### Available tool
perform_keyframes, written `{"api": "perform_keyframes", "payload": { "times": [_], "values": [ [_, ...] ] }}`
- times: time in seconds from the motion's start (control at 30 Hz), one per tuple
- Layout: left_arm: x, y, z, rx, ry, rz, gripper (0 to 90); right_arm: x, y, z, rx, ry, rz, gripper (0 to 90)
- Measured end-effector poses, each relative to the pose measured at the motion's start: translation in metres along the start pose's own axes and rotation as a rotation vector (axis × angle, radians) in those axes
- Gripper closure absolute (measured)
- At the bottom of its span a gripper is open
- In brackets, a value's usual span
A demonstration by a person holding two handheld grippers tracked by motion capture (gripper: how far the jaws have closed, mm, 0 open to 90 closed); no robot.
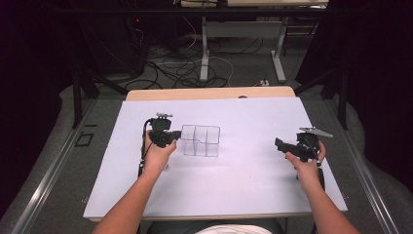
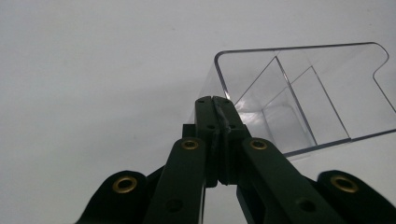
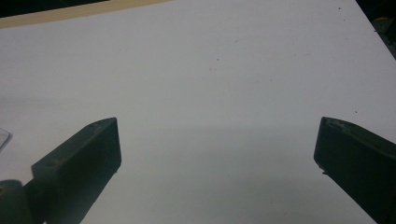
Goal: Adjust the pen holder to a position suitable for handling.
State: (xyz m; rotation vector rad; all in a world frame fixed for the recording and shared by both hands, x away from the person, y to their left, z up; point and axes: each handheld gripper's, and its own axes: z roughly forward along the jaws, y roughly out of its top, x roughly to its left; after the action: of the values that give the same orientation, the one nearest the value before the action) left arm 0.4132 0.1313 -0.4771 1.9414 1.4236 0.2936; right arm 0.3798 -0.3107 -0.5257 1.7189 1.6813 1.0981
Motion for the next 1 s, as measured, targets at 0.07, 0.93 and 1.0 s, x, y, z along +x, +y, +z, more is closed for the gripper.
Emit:
{"api": "perform_keyframes", "payload": {
  "times": [0.07,0.93,1.0],
  "values": [
    [-0.005,-0.001,0.001,0.01,-0.018,0.007,90.0,-0.001,0.0,0.0,0.003,0.003,-0.003,0.2],
    [-0.033,-0.005,0.014,0.05,-0.095,0.027,90.0,0.001,0.0,0.0,0.007,0.011,0.002,0.2],
    [-0.033,-0.005,0.015,0.048,-0.096,0.026,90.0,0.001,0.0,0.0,0.004,0.012,-0.001,0.2]
  ]
}}
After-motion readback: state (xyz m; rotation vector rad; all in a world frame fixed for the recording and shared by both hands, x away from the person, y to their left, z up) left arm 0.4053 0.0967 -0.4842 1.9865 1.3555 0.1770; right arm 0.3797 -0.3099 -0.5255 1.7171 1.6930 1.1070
